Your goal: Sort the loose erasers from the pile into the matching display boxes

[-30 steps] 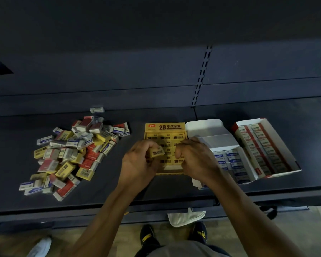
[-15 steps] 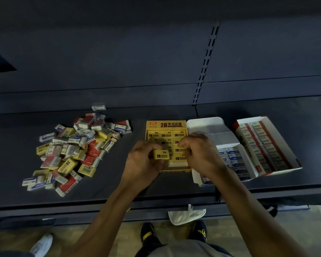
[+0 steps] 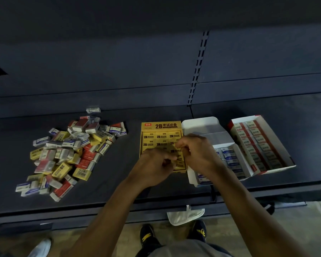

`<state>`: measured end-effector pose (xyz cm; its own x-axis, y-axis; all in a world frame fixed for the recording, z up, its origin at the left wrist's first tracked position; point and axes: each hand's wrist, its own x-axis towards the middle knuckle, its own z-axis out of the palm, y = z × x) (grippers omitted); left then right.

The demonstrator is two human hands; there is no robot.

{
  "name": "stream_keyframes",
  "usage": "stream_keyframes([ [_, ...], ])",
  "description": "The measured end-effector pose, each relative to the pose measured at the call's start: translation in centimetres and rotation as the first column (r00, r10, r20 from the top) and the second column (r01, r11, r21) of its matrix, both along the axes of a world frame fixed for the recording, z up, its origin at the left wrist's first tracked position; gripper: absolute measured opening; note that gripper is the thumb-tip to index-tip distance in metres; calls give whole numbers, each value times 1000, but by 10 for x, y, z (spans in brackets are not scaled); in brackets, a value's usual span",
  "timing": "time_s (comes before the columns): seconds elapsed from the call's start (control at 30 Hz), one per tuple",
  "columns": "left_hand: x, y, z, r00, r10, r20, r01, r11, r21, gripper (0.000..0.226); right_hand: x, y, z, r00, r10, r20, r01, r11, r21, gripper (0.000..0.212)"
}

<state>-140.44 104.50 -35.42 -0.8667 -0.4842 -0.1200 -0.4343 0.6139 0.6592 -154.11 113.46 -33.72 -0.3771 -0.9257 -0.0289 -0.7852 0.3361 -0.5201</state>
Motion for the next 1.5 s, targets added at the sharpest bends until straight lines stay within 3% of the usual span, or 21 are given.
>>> stream_keyframes([
  [0.4, -14, -1, -8, 996, 56, 63, -57, 998, 7, 15, 1, -2, -4, 999, 34, -31, -34, 999, 11, 14],
  [0.53, -23, 2, -5, 988, 62, 141, -50, 995, -89, 6, 1, -3, -3, 999, 37, -29, -36, 999, 9, 10],
  [0.73, -31, 2, -2, 967, 82, 242, -41, 985, -170, 16, 2, -4, -3, 999, 31, -43, -31, 999, 9, 9],
  [0.9, -12, 0, -1, 996, 46, 70, -36, 990, -138, 18, 3, -6, 2, 999, -10, -38, 10, 1000, 0, 15],
  [1.1, 27, -16, 6, 977, 178, -116, -198, 962, -187, 11, 18, -22, 1, 1000, -16, -10, 15, 998, -61, 17],
  [1.33, 77, -28, -2, 940, 271, -207, -314, 926, -212, 15, 63, -48, 1, 993, 113, 18, -111, 991, -79, 19],
  [1.5, 116, -33, -2, 916, 336, -220, -392, 865, -312, 14, 99, -66, -3, 968, 249, 39, -247, 968, -50, 23],
])
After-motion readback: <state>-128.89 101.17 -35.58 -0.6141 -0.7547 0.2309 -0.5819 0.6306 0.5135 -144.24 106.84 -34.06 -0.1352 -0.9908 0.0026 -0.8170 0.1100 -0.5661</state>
